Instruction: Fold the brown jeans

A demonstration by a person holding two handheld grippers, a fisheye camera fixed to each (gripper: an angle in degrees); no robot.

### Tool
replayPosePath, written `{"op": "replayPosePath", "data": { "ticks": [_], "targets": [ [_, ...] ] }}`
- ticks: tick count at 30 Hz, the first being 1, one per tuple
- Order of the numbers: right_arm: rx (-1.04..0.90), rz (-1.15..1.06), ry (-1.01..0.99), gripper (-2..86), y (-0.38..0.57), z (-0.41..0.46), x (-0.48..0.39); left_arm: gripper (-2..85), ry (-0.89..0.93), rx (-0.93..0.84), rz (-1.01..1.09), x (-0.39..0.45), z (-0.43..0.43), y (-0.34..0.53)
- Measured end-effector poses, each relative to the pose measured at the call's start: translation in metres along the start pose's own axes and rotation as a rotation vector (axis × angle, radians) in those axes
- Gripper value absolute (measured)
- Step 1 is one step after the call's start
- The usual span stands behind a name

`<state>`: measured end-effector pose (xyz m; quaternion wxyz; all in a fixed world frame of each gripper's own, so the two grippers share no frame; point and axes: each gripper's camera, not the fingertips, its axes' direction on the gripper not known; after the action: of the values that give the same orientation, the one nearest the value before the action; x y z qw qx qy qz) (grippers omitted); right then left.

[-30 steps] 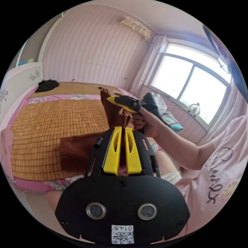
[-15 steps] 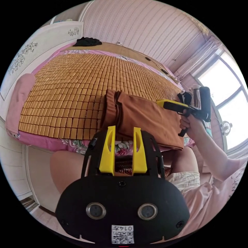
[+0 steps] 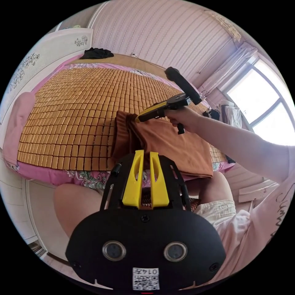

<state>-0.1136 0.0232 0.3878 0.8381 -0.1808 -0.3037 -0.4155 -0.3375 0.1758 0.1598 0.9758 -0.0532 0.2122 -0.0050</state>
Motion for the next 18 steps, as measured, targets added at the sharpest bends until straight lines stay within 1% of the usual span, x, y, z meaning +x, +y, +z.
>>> {"op": "replayPosePath", "data": {
  "ticks": [3,5,7,8,10,12,15,18],
  "targets": [
    [0.132,-0.003,0.003,3.1,-0.009,-0.031,-0.008,3.7,0.014,0.045,0.047,0.011,-0.018,0.001],
    [0.180,-0.012,0.003,3.0,-0.024,-0.045,-0.014,3.7,-0.018,0.074,0.063,0.016,-0.028,0.003],
    [0.200,0.004,0.000,3.6,-0.054,-0.043,-0.022,3.7,-0.095,0.091,0.047,0.011,-0.031,0.008],
    [0.190,0.009,0.009,3.9,-0.061,-0.037,-0.024,3.9,-0.112,0.075,0.036,0.008,-0.027,0.009],
    [0.096,0.069,0.072,5.4,-0.086,-0.009,-0.026,4.6,-0.174,-0.100,-0.070,-0.015,0.004,0.014],
    [0.056,0.128,0.095,5.2,-0.093,-0.003,-0.025,5.0,-0.203,-0.150,-0.135,-0.026,0.008,0.020],
    [0.144,0.097,0.101,3.2,-0.069,-0.028,-0.037,3.9,-0.233,-0.048,-0.124,-0.023,-0.020,0.030],
    [0.146,0.105,0.169,1.0,-0.022,-0.050,-0.050,1.3,-0.226,-0.038,-0.017,-0.005,-0.028,0.031]
  ]
}}
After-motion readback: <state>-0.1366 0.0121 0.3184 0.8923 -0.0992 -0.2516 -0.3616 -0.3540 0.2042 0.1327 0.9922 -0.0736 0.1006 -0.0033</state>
